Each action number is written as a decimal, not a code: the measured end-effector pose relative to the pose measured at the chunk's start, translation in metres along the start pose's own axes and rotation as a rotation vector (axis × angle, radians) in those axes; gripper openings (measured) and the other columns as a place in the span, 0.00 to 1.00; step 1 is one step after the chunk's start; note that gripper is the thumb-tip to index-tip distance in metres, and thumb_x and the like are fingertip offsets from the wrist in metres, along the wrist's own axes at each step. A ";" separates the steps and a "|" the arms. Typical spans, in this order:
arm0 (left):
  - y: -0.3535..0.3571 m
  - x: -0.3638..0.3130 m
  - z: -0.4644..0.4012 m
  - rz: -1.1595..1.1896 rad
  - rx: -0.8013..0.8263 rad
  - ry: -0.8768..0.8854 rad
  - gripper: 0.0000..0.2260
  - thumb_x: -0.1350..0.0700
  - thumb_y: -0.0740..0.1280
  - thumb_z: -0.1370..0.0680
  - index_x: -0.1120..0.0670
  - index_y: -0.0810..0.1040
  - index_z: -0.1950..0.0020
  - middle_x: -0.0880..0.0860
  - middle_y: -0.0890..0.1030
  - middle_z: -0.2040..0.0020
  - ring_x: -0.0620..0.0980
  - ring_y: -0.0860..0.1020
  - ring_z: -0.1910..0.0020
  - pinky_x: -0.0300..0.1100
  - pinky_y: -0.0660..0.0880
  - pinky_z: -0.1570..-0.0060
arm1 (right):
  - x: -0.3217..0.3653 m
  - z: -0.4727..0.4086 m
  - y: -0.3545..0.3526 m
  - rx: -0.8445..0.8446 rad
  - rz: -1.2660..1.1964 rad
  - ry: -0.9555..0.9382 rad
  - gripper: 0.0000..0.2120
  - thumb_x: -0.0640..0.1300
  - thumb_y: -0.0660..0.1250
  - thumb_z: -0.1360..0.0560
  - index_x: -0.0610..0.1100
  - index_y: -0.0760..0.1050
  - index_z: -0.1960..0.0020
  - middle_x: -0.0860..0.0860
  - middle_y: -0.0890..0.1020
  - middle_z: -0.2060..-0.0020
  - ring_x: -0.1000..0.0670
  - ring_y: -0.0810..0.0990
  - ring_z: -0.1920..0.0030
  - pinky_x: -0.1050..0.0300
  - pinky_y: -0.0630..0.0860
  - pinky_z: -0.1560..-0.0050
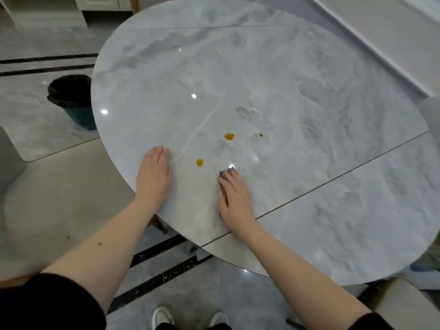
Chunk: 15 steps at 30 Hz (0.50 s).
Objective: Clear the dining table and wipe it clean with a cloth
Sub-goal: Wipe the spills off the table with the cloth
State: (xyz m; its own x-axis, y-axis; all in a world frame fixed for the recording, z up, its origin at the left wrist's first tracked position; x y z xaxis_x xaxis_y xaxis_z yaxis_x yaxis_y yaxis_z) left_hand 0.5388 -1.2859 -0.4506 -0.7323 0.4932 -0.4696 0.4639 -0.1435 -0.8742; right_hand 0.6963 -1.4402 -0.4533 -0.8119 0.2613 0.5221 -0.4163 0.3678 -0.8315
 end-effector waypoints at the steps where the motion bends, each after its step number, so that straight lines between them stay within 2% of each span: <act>1: 0.003 0.002 -0.006 -0.012 0.003 0.012 0.18 0.64 0.57 0.21 0.67 0.67 0.32 0.66 0.69 0.32 0.65 0.65 0.31 0.55 0.58 0.28 | -0.001 0.001 0.005 0.032 0.020 -0.052 0.18 0.42 0.57 0.21 0.37 0.73 0.34 0.45 0.71 0.31 0.49 0.61 0.26 0.58 0.52 0.25; 3: 0.006 0.006 -0.018 -0.021 0.001 0.000 0.18 0.63 0.56 0.21 0.67 0.66 0.31 0.66 0.67 0.31 0.64 0.64 0.29 0.54 0.55 0.27 | 0.007 -0.005 0.014 0.089 0.009 -0.222 0.20 0.38 0.56 0.23 0.34 0.72 0.34 0.40 0.72 0.32 0.47 0.60 0.27 0.56 0.52 0.25; 5: 0.007 0.011 -0.029 -0.027 -0.001 -0.024 0.19 0.63 0.55 0.20 0.67 0.65 0.30 0.65 0.67 0.30 0.62 0.63 0.28 0.52 0.53 0.27 | 0.019 -0.015 0.026 0.189 -0.007 -0.401 0.21 0.33 0.57 0.28 0.32 0.72 0.35 0.37 0.73 0.35 0.43 0.63 0.29 0.54 0.54 0.26; 7: 0.007 0.017 -0.040 -0.034 -0.007 -0.012 0.19 0.63 0.54 0.20 0.66 0.65 0.30 0.65 0.66 0.29 0.61 0.63 0.28 0.51 0.53 0.27 | 0.028 -0.032 0.036 0.277 0.009 -0.492 0.25 0.29 0.61 0.32 0.32 0.72 0.35 0.37 0.74 0.35 0.39 0.68 0.31 0.51 0.60 0.28; 9: 0.005 0.023 -0.049 -0.030 -0.011 -0.005 0.19 0.62 0.53 0.20 0.65 0.65 0.29 0.64 0.65 0.29 0.61 0.62 0.28 0.50 0.52 0.26 | 0.026 -0.059 0.038 0.299 0.037 -0.488 0.27 0.28 0.62 0.36 0.32 0.73 0.36 0.37 0.75 0.36 0.37 0.72 0.34 0.43 0.67 0.33; 11: 0.003 0.028 -0.058 -0.036 -0.018 -0.014 0.19 0.61 0.53 0.19 0.65 0.64 0.28 0.64 0.64 0.28 0.60 0.61 0.27 0.49 0.50 0.26 | 0.012 -0.091 0.038 0.250 0.080 -0.441 0.26 0.30 0.57 0.35 0.32 0.74 0.38 0.37 0.77 0.38 0.34 0.74 0.36 0.38 0.68 0.36; 13: 0.005 0.025 -0.065 -0.043 -0.019 -0.009 0.20 0.60 0.51 0.19 0.64 0.63 0.28 0.63 0.64 0.27 0.59 0.60 0.26 0.48 0.49 0.26 | -0.004 -0.124 0.035 0.145 0.132 -0.334 0.27 0.30 0.56 0.36 0.31 0.74 0.37 0.36 0.76 0.37 0.34 0.72 0.35 0.38 0.66 0.34; 15: 0.010 0.013 -0.073 -0.034 -0.012 0.015 0.23 0.57 0.49 0.21 0.64 0.64 0.29 0.63 0.65 0.28 0.59 0.62 0.27 0.46 0.48 0.26 | -0.011 -0.147 0.030 0.089 0.157 -0.157 0.27 0.28 0.58 0.34 0.31 0.71 0.35 0.36 0.73 0.35 0.34 0.69 0.32 0.42 0.61 0.29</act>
State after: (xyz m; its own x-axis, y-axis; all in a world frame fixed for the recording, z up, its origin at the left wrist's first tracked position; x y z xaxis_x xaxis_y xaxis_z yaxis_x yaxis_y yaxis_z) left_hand 0.5696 -1.2184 -0.4564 -0.7402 0.5108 -0.4372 0.4448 -0.1156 -0.8881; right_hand 0.7527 -1.3008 -0.4564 -0.9205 0.1646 0.3545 -0.3082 0.2519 -0.9174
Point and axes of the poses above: each hand's wrist, its own z-axis away from the middle knuckle, its own y-axis out of the palm, x = y × z, the point moved 1 cm from there along -z, towards the middle knuckle
